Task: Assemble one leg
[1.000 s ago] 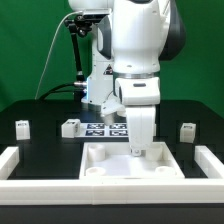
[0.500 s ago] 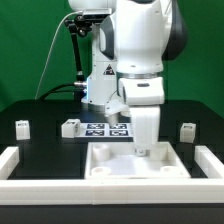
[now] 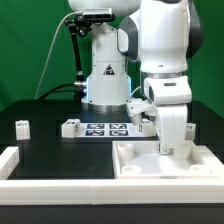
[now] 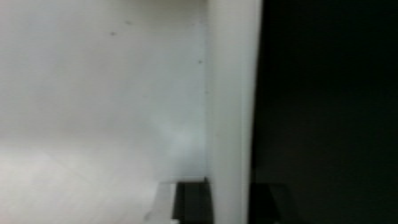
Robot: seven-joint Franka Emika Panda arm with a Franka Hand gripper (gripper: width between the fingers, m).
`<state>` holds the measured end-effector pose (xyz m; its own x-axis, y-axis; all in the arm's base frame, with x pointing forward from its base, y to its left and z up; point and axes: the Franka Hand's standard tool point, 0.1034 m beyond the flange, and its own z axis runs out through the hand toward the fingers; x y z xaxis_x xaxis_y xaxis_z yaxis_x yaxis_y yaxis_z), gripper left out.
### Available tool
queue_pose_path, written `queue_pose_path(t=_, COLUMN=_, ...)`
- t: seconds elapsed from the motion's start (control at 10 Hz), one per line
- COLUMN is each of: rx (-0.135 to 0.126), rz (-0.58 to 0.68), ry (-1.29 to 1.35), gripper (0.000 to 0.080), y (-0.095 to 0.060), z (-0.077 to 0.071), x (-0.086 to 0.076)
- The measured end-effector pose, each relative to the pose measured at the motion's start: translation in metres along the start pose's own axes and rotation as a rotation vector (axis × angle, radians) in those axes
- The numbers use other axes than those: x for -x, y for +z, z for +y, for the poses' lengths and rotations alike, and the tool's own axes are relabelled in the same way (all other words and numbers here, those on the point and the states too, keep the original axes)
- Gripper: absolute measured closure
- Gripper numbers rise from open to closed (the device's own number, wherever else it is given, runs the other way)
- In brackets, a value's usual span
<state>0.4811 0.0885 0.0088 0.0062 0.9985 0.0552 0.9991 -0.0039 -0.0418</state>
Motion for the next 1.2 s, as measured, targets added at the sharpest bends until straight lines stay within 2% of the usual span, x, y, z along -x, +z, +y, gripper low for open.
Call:
queue_pose_path(t=0.1, rx=0.0, rz=0.0, ry=0.0, gripper=0.0738, y=0.0, z=0.0, x=0.0)
queue_pose_path(t=0.3, rx=0.0, rz=0.0, ry=0.001, gripper=0.0493, y=0.0, z=0.0, x=0.0)
queue_pose_path(t=0.4, rx=0.0, rz=0.0, ry=0.001, gripper=0.0493, y=0.0, z=0.0, x=0.0)
queue_pose_path(t=0.5, rx=0.0, rz=0.0, ry=0.001, gripper=0.031, y=0.0, z=0.0, x=0.0)
queue_pose_path(t=0.6, rx=0.0, rz=0.0, ry=0.001, gripper=0.0203, y=0.0, z=0.0, x=0.0)
queue_pose_path(t=0.7, rx=0.0, rz=0.0, ry=0.001, gripper=0.0203, y=0.0, z=0.0, x=0.0)
queue_pose_path(t=0.8, rx=0.0, rz=0.0, ry=0.001, gripper=0.0161, y=0.0, z=0.0, x=0.0)
queue_pose_path(t=1.1, rx=0.004, rz=0.0, ry=0.016, gripper=0.0153, y=-0.002, z=0.001, x=0.0)
queue_pose_path(t=1.2, rx=0.022, rz=-0.004, ry=0.056, gripper=0.0151, y=-0.015, z=0.0, x=-0.002)
